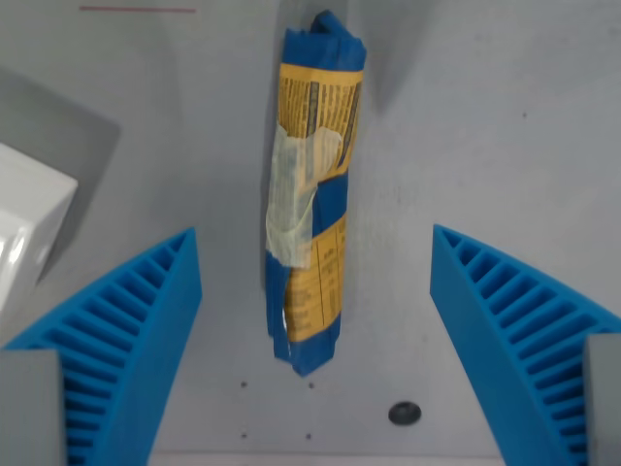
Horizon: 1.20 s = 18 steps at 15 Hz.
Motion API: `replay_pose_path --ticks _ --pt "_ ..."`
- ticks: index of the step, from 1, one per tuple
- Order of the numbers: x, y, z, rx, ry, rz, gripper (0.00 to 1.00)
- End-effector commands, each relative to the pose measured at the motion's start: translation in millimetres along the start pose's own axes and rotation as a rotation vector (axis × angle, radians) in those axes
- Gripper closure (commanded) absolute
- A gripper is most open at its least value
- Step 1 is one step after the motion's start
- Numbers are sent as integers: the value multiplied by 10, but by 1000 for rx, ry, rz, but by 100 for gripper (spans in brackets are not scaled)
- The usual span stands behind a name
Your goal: Pick up the blue bag
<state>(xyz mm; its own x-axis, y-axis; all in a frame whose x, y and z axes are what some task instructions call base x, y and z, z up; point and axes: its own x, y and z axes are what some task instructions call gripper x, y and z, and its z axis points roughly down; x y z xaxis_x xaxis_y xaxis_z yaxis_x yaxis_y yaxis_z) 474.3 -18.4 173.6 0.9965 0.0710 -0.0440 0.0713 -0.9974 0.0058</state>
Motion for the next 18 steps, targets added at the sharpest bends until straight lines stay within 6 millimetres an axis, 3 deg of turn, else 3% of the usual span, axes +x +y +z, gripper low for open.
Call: replay_pose_path --ticks 1,2,18 --pt "-19 -8 176 34 111 -17 0" --pt "-9 -9 226 35 110 -16 100" --pt "-9 -9 226 35 110 -16 100"
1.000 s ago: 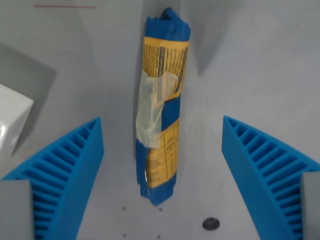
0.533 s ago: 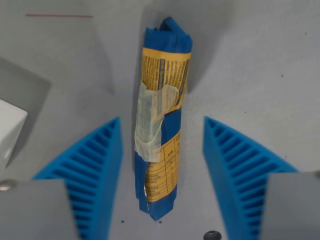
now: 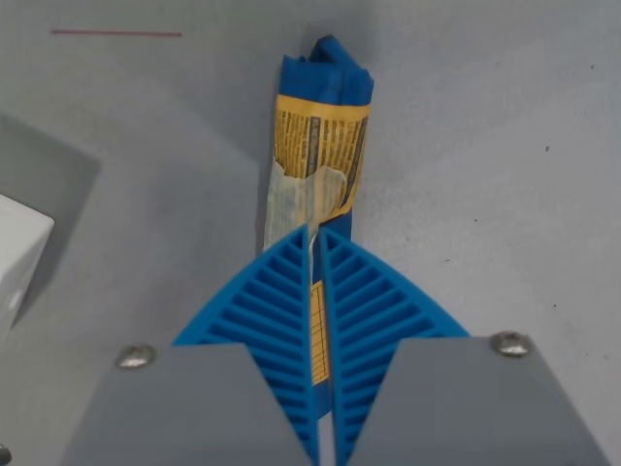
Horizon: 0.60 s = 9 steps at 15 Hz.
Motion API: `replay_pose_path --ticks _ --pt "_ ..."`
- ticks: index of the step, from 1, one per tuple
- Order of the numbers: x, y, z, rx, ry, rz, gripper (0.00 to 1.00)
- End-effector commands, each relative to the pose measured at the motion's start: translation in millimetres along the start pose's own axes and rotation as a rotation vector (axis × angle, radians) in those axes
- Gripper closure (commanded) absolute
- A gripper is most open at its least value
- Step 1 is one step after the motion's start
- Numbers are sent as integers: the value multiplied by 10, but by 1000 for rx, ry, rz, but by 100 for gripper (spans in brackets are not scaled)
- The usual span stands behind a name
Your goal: Pick up the blue bag
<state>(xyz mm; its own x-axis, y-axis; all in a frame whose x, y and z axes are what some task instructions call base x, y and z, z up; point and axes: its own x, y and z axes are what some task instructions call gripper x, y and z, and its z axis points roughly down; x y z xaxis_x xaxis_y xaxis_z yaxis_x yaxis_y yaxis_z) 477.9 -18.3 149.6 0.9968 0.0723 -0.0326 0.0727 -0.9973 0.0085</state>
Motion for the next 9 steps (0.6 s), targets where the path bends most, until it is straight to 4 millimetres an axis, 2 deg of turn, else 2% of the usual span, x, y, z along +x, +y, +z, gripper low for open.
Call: replay_pose_path --ticks 1,2,9 --pt "-55 -10 -13 38 99 -15 100" --pt "-55 -10 -13 38 99 -15 100" --pt "-170 28 -352 38 82 -15 100"
